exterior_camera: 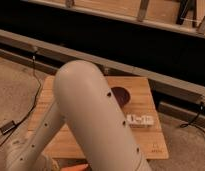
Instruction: Drag the pepper across the table
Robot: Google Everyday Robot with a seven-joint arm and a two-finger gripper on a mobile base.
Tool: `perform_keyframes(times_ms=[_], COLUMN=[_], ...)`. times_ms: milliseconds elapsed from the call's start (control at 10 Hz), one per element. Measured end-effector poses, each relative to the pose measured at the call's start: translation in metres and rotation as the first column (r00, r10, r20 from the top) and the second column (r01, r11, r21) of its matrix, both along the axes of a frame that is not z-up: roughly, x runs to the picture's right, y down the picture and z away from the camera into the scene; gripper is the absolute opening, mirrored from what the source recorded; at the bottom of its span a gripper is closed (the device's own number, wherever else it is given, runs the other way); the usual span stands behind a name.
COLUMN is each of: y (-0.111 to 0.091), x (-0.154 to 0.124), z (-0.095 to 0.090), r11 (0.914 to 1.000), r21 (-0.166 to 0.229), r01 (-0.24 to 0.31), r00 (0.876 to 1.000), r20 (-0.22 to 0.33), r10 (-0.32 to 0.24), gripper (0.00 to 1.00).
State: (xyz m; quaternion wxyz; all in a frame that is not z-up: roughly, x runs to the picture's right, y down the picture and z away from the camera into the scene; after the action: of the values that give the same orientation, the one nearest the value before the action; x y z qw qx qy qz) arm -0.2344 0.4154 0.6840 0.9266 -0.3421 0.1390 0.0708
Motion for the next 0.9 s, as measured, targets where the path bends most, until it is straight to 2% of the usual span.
perform_keyframes(times_ms=[200, 300, 600, 900], y=[0.009, 0.013, 0.017, 0.014], x=[-0.005, -0.007, -0.010, -0.012], z=[-0.005, -0.007, -0.008, -0.007], r11=[1.0000, 0.9999, 0.9998, 0.9995], r21=[-0.008, -0.012, -0.018, -0.023], r01=[0.002, 0.004, 0.011, 0.022], r00=[1.000, 1.000, 1.000, 0.999], r20=[0.009, 0.013, 0.018, 0.025], r10=[-0.002, -0.004, -0.010, -0.021], gripper=[0.28, 0.40, 0.68, 0.70])
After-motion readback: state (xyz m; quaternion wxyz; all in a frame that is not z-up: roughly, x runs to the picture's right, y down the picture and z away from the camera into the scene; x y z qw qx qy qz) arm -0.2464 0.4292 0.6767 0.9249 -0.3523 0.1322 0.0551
